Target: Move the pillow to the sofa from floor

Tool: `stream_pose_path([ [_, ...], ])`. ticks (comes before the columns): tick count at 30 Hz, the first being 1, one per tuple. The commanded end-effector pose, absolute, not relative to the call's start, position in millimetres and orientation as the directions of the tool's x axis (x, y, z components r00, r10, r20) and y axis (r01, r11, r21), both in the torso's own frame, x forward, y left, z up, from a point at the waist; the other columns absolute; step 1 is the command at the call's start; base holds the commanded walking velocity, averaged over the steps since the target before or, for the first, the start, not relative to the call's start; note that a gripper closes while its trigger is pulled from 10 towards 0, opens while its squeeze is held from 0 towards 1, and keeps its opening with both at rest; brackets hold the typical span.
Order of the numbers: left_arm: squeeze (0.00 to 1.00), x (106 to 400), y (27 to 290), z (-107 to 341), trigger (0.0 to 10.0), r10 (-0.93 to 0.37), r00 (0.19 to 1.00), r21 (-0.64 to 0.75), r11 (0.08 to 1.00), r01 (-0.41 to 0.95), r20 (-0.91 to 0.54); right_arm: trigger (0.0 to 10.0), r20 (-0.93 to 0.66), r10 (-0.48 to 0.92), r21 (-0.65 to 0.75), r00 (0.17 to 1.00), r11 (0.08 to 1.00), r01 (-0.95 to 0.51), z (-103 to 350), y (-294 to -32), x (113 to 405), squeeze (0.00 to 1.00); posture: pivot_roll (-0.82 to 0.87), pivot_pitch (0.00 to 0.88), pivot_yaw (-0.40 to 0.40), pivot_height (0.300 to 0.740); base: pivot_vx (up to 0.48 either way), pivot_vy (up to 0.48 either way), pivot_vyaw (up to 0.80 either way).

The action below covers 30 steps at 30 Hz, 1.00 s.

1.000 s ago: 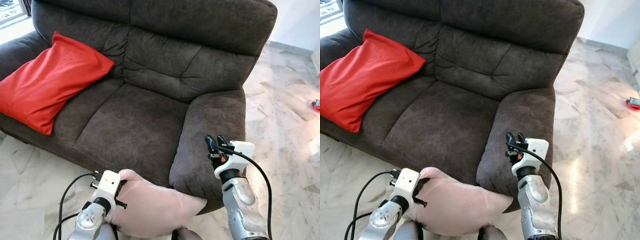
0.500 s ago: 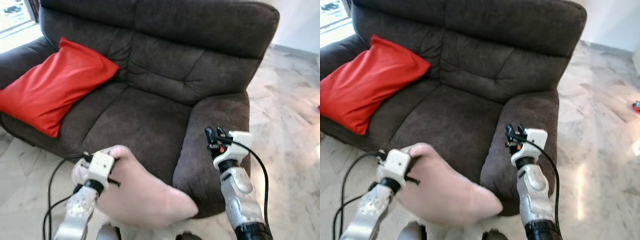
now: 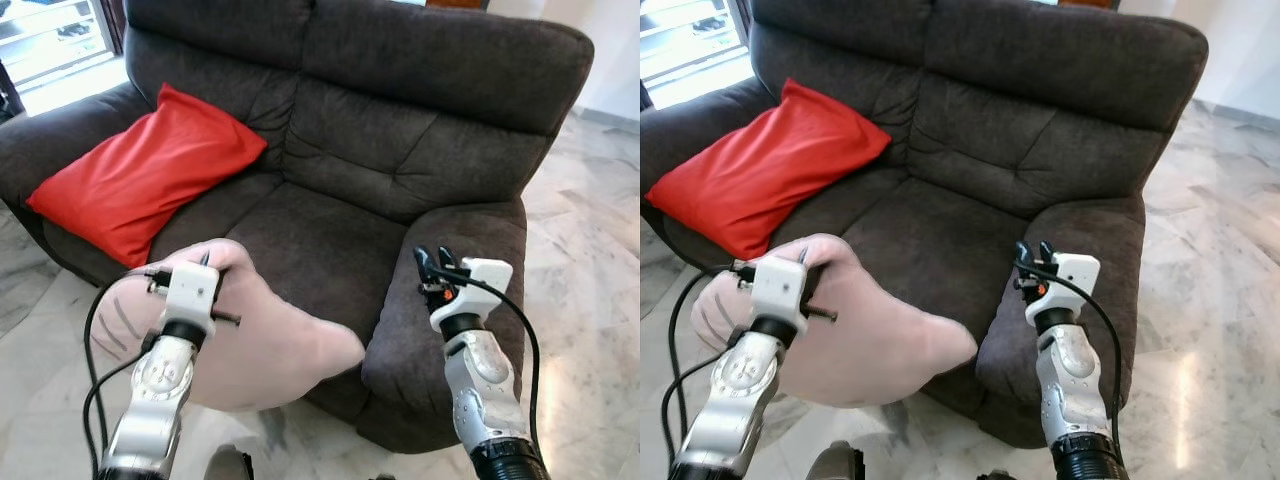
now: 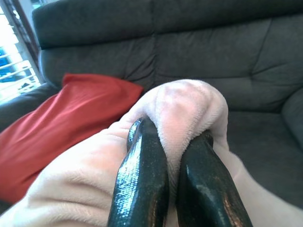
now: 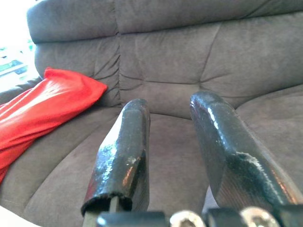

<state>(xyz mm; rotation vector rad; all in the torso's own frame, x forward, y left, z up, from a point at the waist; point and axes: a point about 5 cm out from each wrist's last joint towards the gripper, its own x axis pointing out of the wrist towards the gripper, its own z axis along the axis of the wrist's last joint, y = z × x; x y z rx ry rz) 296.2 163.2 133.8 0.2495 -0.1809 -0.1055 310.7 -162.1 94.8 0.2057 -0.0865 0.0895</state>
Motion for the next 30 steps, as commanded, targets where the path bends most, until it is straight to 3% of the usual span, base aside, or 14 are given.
stream_pose_path([
  [1, 0.0, 304.1, 153.1, 150.0, 10.0, -0.142, 0.958, 0.247, 0.966, 0.078, 0.25, 10.0, 0.12, 0.066, 0.189, 0.991, 0.978, -0.088, 99.9, -166.9, 307.7, 0.0, 0.04, 0.0, -0.072, 0.697, 0.0, 0.0, 0.0],
  [6, 0.0, 307.1, 148.0, 149.9, 10.0, -0.159, 0.955, 0.243, 0.965, 0.097, 0.25, 10.0, 0.131, 0.062, 0.18, 0.989, 0.98, -0.086, 102.1, -168.5, 308.3, 0.0, 0.04, 0.0, -0.073, 0.697, 0.0, 0.0, 0.0],
  [15, 0.0, 305.1, 139.6, 146.7, 10.0, -0.207, 0.948, 0.245, 0.958, 0.146, 0.242, 10.0, 0.128, 0.07, 0.187, 0.989, 0.978, -0.093, 101.0, -162.6, 309.3, 0.0, 0.04, 0.0, -0.063, 0.74, 0.0, 0.0, 0.0],
  [30, 0.0, 305.8, 126.1, 144.7, 10.0, -0.276, 0.935, 0.238, 0.945, 0.223, 0.224, 10.0, 0.12, 0.052, 0.2, 0.991, 0.977, -0.075, 96.9, -163.2, 305.4, 0.0, 0.03, 0.0, -0.051, 0.74, 0.0, 0.0, 0.0],
])
